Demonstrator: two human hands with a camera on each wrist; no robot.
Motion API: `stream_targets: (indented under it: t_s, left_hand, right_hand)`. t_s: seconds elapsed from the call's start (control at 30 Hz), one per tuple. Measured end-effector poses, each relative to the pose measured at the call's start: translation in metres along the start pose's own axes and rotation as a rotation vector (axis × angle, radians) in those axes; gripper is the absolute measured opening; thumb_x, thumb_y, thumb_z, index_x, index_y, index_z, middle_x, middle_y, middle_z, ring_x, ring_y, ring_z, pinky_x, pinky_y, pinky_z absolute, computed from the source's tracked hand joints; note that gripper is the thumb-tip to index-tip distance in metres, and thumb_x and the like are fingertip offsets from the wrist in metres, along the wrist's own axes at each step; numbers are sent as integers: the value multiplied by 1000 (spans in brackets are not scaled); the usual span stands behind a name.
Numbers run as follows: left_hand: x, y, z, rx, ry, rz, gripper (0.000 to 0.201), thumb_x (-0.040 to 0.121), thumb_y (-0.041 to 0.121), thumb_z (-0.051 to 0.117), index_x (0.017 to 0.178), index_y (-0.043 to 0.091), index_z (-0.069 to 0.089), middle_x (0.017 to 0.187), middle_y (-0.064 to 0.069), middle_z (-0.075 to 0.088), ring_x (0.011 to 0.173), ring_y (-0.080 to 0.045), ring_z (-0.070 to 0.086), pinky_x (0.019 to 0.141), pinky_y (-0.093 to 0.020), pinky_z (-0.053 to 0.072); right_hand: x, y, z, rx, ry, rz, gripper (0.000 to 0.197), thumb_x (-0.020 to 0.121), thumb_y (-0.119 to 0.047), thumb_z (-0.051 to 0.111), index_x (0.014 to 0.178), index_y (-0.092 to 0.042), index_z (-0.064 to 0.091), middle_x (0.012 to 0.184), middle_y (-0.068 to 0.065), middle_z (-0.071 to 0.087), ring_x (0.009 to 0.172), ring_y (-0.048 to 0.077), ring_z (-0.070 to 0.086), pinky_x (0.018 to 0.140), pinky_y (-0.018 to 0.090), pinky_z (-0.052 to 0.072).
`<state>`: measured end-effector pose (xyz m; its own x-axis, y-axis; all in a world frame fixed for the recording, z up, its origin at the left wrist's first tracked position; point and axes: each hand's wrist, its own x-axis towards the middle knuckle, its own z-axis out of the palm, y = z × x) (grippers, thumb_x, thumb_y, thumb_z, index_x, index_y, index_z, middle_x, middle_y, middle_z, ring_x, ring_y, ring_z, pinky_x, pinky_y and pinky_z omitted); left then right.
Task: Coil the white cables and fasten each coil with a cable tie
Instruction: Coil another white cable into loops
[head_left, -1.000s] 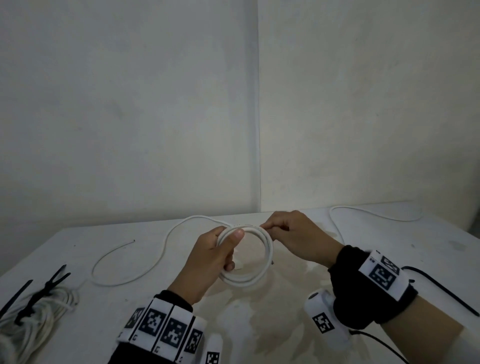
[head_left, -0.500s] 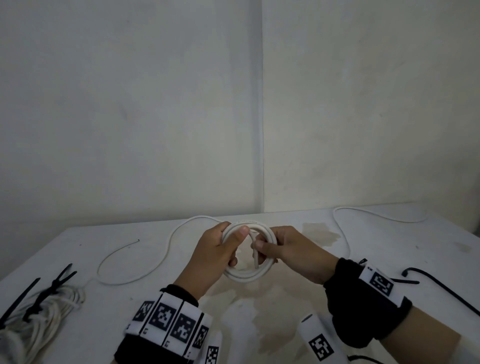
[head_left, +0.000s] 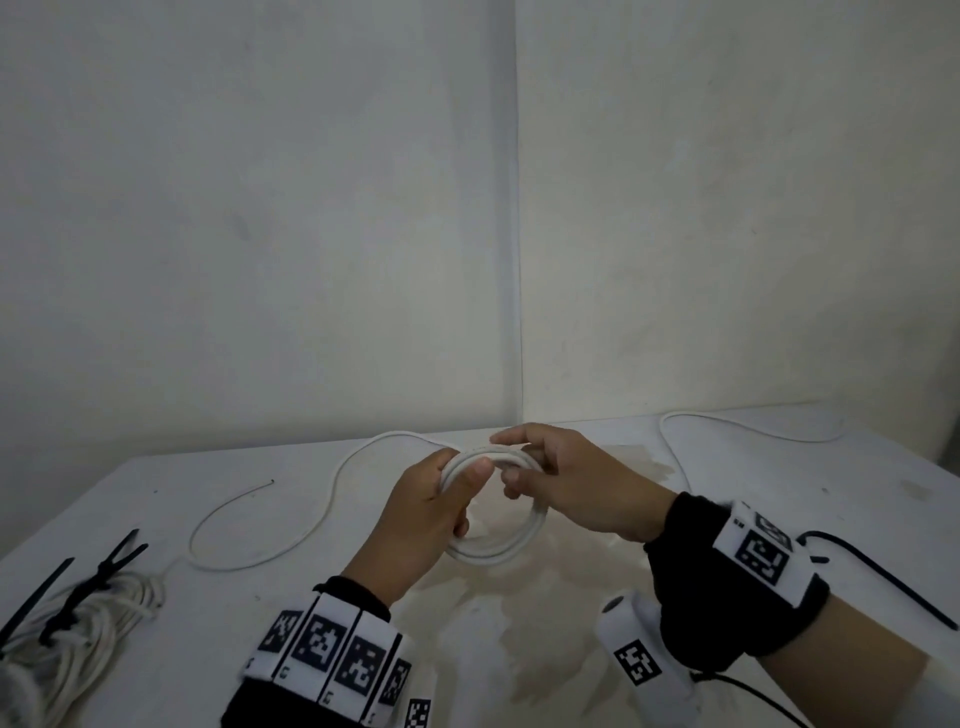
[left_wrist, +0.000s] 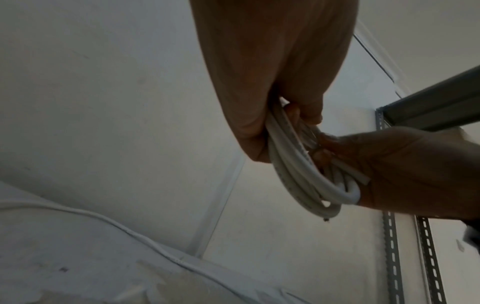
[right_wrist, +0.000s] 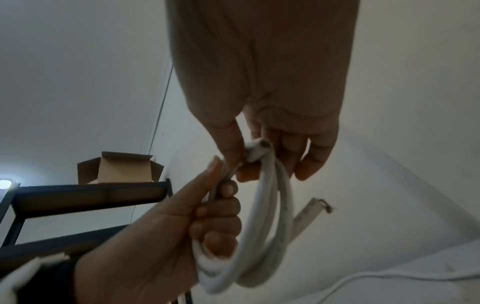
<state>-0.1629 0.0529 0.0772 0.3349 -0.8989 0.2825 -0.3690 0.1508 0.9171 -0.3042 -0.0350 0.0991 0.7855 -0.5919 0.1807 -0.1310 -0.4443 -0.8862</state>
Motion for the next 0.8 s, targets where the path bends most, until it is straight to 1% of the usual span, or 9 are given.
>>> stream_targets:
  t_s: [0.1,0.23,0.3,0.37,0.5,0.53,0.6,0.67,0.8]
  left_hand:
    - [-3,0,1,-31,-2,-18,26,89,29,54,75,7,56,50,7,47,47,-8,49,57,-27,47]
    - [-1,5,1,-48,-112,-112,30,93,29,48,75,9,61,60,-2,63,61,-16,62,66,-30,50]
    - [2,7,9,31,-138,-115,35,93,35,45,73,10,59,56,0,59,55,-12,59,62,-26,48]
    - [3,8,19,53,-138,-105,37,93,36,46,69,10,56,49,7,48,43,-7,47,57,-26,46]
    - [2,7,27,-50,-50,-96,37,91,36,47,65,10,52,44,11,42,41,-5,40,52,-23,43]
    - [2,7,27,-98,-15,-112,37,92,34,46,65,10,50,45,10,41,41,-6,40,51,-22,42]
    - [4,7,29,-163,26,-127,36,94,32,45,65,11,49,48,8,39,41,-7,39,49,-20,43]
    - [5,7,33,-150,20,-122,35,94,31,45,66,11,50,51,5,39,41,-6,39,49,-20,43]
    - [7,8,41,-87,-10,-81,34,94,32,45,71,7,50,53,4,40,40,-5,40,50,-20,42]
  right_hand:
    - [-2,-3,-3,-63,-30,-28,16,95,-13,48,107,-17,58,87,3,60,78,10,58,75,27,46]
    - [-7,-3,-5,-252,-110,11,15,97,-17,42,107,-14,54,90,5,57,79,10,51,72,27,45]
    - [-8,-2,-6,-339,-156,23,11,97,-20,42,105,-16,50,98,14,59,81,13,50,78,35,47]
    - [-10,-1,-6,-346,-158,24,17,97,-20,44,112,-15,45,103,15,60,83,14,51,83,36,47]
    - [-15,2,-12,-237,-15,29,36,94,-32,46,128,-21,39,105,-6,55,96,4,52,81,7,39]
    - [-17,4,-13,-186,48,34,34,95,-35,43,127,-23,41,105,-10,55,99,3,52,85,8,38]
    - [-20,8,-16,-49,128,56,27,96,-38,34,115,-26,48,105,-7,57,103,7,53,94,20,39]
    - [-23,9,-15,1,111,60,34,97,-40,27,109,-22,53,101,-2,60,100,10,55,94,26,42]
    - [-26,13,-19,72,154,70,38,101,-30,26,104,-9,57,81,2,58,76,8,56,77,24,46]
